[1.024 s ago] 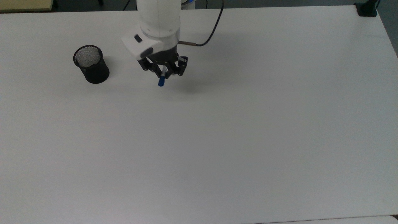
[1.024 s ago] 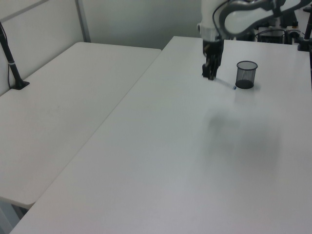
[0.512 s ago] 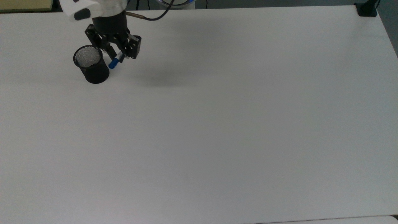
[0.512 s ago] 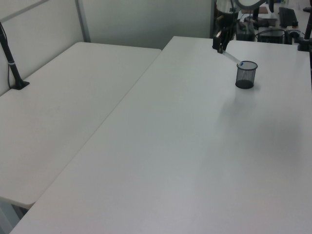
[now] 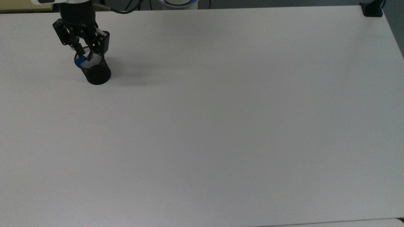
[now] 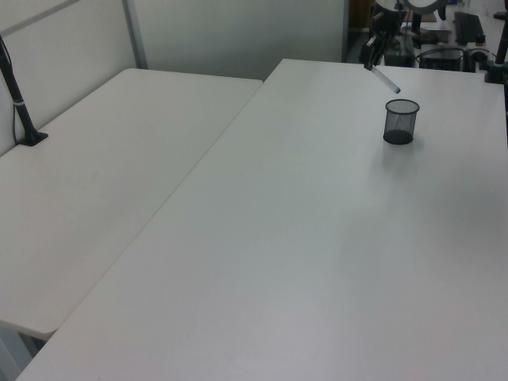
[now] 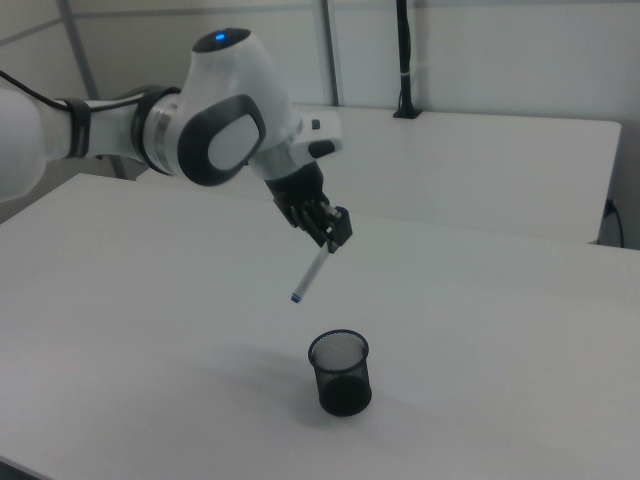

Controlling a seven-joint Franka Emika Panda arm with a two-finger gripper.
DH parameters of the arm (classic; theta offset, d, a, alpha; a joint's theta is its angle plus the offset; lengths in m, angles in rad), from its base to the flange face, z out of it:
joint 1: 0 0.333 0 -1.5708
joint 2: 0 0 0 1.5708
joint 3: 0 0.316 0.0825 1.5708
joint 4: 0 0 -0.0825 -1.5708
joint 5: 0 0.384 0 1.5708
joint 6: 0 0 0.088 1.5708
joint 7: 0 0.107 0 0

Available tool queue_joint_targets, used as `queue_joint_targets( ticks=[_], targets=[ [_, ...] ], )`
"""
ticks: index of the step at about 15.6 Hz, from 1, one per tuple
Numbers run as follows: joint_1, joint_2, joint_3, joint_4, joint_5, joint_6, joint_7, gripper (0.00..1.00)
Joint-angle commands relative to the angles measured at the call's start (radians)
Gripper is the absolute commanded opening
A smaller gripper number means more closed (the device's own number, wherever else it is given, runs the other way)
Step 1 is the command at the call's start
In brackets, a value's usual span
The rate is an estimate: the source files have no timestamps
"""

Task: Insert the marker
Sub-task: 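Tilt the marker upright and lower it into the mesh cup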

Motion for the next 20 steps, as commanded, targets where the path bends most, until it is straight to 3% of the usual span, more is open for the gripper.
queue_joint_targets(
  ticks=[1, 6, 20],
  targets=[
    [-0.054, -0.009, 0.006, -0.084, -0.007, 0.156, -0.037, 0.0],
    [-0.1, 0.02, 0.006, -0.083, -0.007, 0.2, -0.076, 0.0],
    [-0.1, 0.063, 0.006, -0.158, -0.019, 0.228, -0.111, 0.0]
  ],
)
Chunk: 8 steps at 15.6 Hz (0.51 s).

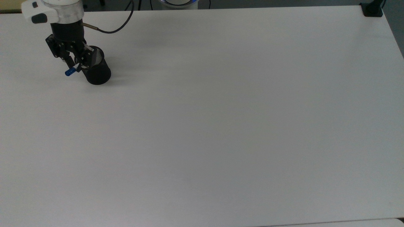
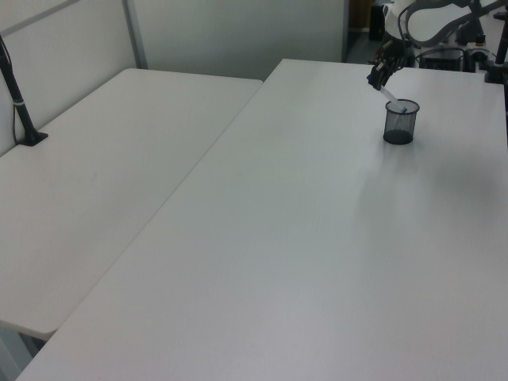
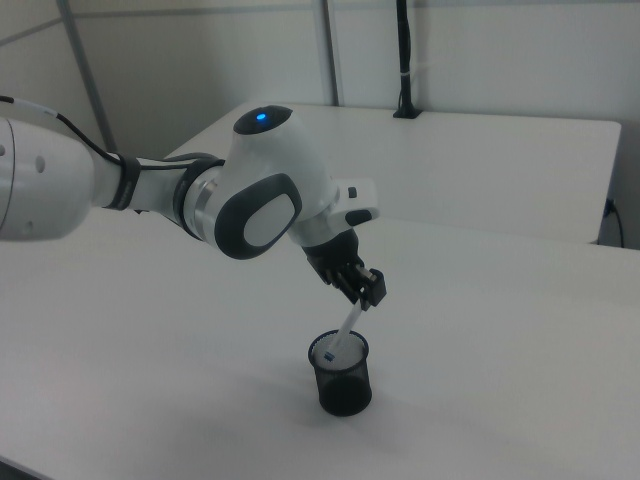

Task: Insert the marker
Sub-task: 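Tilt the marker upright and lower it into the mesh cup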

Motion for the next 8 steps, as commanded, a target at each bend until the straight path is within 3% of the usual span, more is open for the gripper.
queue_joint_targets(
  ticks=[1, 5, 8],
  targets=[
    [-0.004, 0.002, 0.003, -0.035, -0.017, 0.031, -0.04, 0.0],
    [-0.006, 0.011, 0.003, -0.035, -0.017, 0.025, -0.043, 0.03],
    [-0.007, 0.011, 0.003, -0.033, -0.017, 0.009, -0.043, 0.18]
  ],
)
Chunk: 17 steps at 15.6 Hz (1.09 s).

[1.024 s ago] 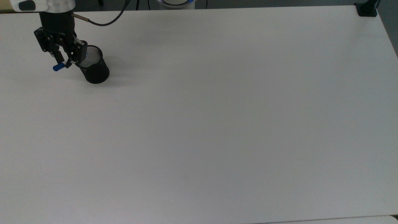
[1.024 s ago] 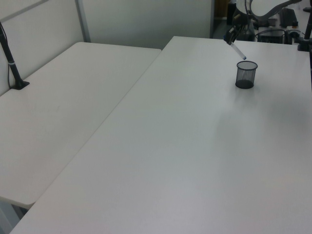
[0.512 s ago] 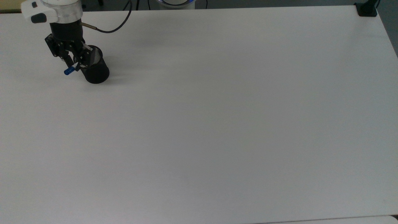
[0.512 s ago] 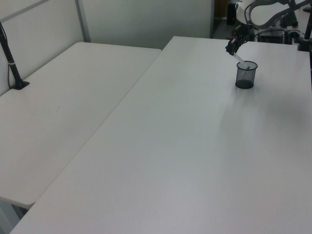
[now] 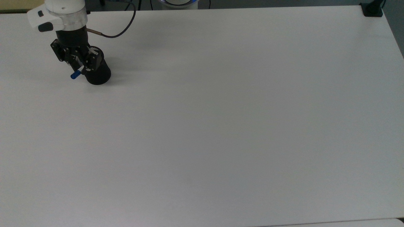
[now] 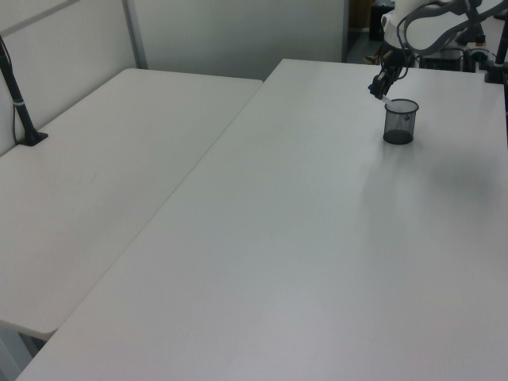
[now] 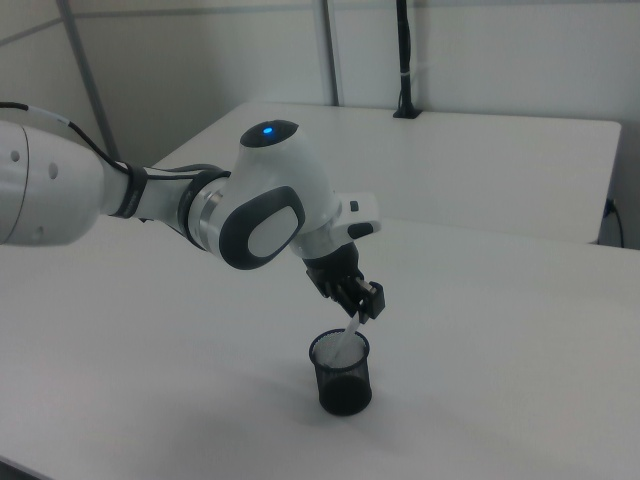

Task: Insert the marker
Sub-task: 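Tilt the marker upright and lower it into the mesh cup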

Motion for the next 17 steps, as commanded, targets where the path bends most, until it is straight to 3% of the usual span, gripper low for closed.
queue_joint_targets(
  ticks=[1, 3, 6, 7, 12, 17],
  targets=[
    [-0.007, -0.014, 0.003, -0.019, -0.016, -0.007, -0.017, 0.29],
    [-0.016, -0.018, 0.003, -0.016, -0.016, -0.029, -0.015, 0.66],
    [-0.018, -0.027, 0.003, -0.009, -0.014, -0.06, -0.012, 0.95],
    [-0.018, -0.027, 0.004, -0.004, -0.013, -0.061, -0.006, 0.99],
    [-0.02, -0.035, 0.004, 0.042, 0.001, -0.112, 0.003, 1.0],
    [0.026, -0.054, 0.018, 0.239, 0.042, -0.413, 0.009, 1.0]
  ],
)
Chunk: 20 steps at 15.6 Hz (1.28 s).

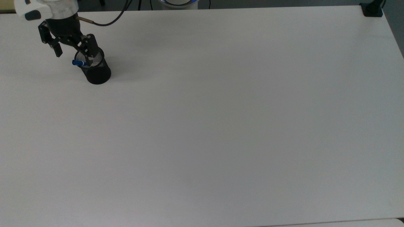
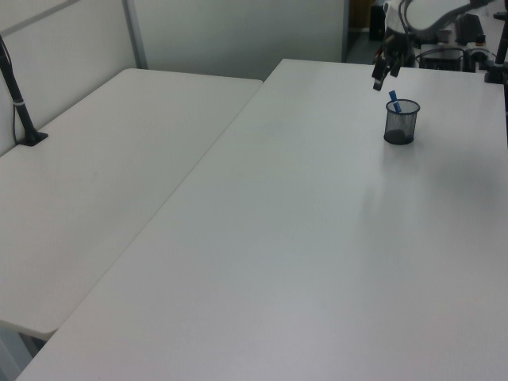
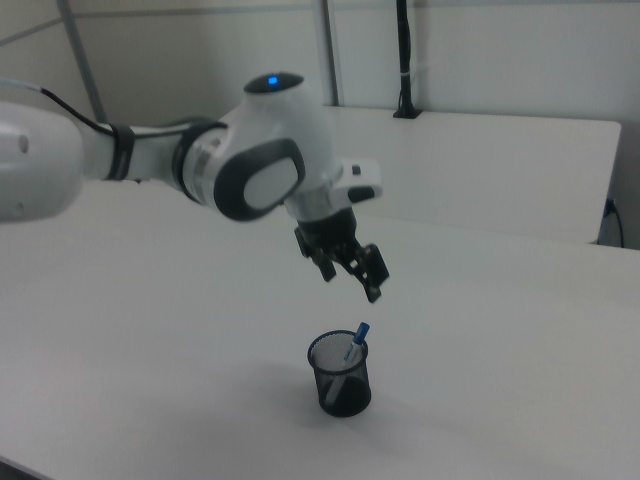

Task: Insert the marker

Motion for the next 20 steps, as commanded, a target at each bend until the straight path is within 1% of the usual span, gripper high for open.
queue_joint_targets(
  ticks=[1, 3, 6, 9, 12, 14, 16, 17, 20],
  targets=[
    [0.055, -0.023, 0.011, 0.16, 0.025, -0.248, 0.007, 1.0],
    [0.095, -0.023, 0.011, 0.223, 0.037, -0.34, 0.007, 1.0],
    [0.158, -0.026, 0.013, 0.289, 0.052, -0.483, 0.009, 1.0],
    [0.202, -0.055, 0.013, 0.311, 0.057, -0.583, 0.009, 1.0],
    [0.21, -0.08, 0.011, 0.311, 0.098, -0.606, 0.009, 1.0],
    [0.213, -0.079, 0.014, 0.311, 0.098, -0.606, 0.015, 1.0],
    [0.225, -0.077, 0.033, 0.311, 0.085, -0.598, 0.041, 1.0],
    [0.246, -0.072, 0.037, 0.31, 0.075, -0.597, 0.042, 1.0],
    [0.297, -0.063, 0.037, 0.302, 0.043, -0.601, 0.055, 1.0]
  ],
)
